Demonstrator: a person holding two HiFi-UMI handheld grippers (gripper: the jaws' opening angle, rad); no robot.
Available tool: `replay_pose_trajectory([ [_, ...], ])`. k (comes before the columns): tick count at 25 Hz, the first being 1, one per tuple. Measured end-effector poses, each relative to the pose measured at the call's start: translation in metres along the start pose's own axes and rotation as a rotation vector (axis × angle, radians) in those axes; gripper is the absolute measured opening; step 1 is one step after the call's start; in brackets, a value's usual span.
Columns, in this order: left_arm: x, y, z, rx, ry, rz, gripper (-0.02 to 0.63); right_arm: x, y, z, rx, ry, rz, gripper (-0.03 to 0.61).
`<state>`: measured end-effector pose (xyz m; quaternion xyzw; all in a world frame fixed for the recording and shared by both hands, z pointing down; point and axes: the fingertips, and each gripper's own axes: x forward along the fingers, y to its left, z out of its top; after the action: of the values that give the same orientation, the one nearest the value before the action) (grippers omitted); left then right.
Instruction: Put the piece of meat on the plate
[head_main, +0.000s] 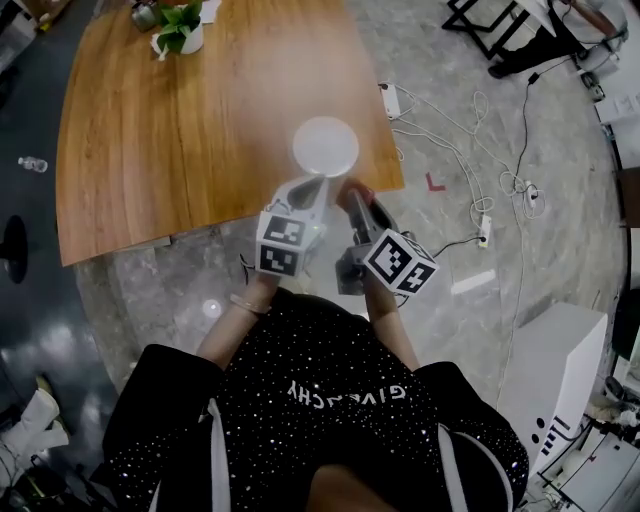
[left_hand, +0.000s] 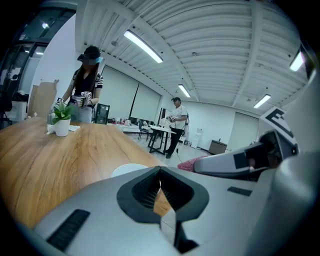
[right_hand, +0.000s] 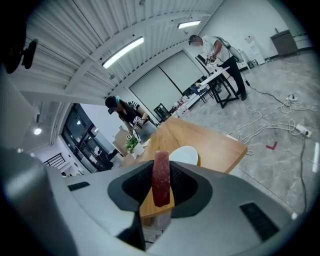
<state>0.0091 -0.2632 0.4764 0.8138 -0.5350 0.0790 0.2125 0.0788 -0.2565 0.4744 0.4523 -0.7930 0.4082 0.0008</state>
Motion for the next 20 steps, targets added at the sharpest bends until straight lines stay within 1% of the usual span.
replay_pose_trajectory([
  [6,0.022,0.029,0.015,-0.025,0.024,0.027,0.011,0.025,-0.002,0.019,0.015,0.022,-0.019,0.098],
  [10,0.03,0.033,0.017,-0.039,0.03,0.029,0.011,0.032,-0.007,0.025,0.017,0.032,-0.032,0.098],
  [16,0.031,0.038,0.02,-0.04,0.017,0.036,0.011,0.037,-0.011,0.029,0.019,0.031,-0.032,0.098],
  [20,0.027,0.044,0.026,-0.029,-0.003,0.042,0.011,0.043,-0.007,0.033,0.012,0.02,-0.015,0.098],
])
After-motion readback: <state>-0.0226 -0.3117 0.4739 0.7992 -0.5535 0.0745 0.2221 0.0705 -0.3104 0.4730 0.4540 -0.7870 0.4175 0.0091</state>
